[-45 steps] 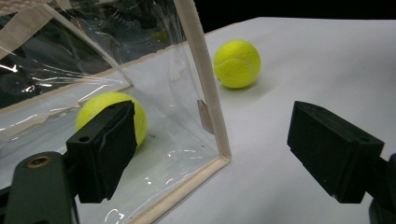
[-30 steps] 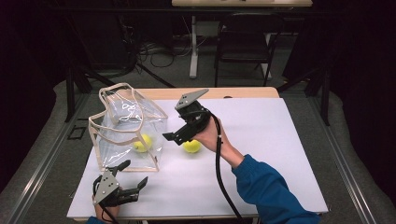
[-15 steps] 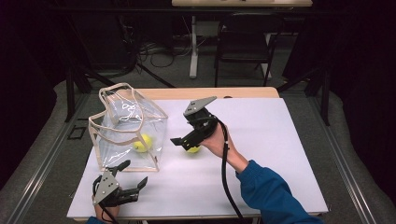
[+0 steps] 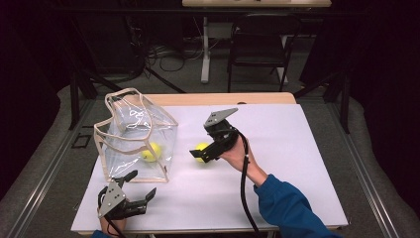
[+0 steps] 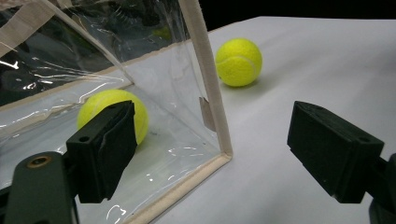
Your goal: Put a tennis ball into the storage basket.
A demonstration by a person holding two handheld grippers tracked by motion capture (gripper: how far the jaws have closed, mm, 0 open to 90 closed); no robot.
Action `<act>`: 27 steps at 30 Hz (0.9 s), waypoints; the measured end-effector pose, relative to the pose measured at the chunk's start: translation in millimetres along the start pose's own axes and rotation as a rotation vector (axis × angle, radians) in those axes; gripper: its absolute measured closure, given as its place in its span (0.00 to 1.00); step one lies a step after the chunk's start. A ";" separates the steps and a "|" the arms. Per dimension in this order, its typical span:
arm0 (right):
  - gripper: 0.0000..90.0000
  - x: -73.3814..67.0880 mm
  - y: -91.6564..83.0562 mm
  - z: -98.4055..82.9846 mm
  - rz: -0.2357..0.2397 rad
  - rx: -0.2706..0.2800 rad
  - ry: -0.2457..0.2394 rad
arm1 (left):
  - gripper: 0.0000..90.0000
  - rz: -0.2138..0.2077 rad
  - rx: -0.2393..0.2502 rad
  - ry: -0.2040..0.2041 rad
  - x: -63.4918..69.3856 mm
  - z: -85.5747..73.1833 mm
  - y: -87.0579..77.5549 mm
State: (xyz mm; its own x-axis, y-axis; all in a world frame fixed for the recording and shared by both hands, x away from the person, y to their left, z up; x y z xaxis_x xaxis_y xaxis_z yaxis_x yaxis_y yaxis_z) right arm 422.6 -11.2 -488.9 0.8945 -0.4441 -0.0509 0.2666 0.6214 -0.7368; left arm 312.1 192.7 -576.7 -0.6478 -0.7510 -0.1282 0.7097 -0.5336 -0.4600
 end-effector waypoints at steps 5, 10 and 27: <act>0.00 -1.0 1.2 -6.3 -0.005 -0.009 0.008 | 0.18 0.000 -0.001 0.002 -0.1 -0.1 0.0; 0.00 -1.8 1.9 -11.9 -0.012 -0.011 0.008 | 0.18 0.001 0.000 -0.002 -0.6 -0.6 -0.8; 0.00 3.6 4.2 -37.6 -0.052 -0.034 0.025 | 0.18 0.003 -0.004 0.012 2.7 0.2 -1.7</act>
State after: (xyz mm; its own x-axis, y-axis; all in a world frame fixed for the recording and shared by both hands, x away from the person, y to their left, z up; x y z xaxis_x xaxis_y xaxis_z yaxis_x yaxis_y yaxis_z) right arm 413.4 -34.5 -517.5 0.8704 -0.4915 -0.0282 0.2999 0.5747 -0.7614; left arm 309.2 191.5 -576.1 -0.6490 -0.7477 -0.1401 0.7103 -0.5297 -0.4635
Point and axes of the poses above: each handheld gripper's, and its own axes: y roughly forward along the jaws, z roughly out of its top, x roughly to its right, the point moved 9 cm from there along y, roughly forward along the jaws, and after that the axes turned 12 degrees about -x, right-handed, at the moved point
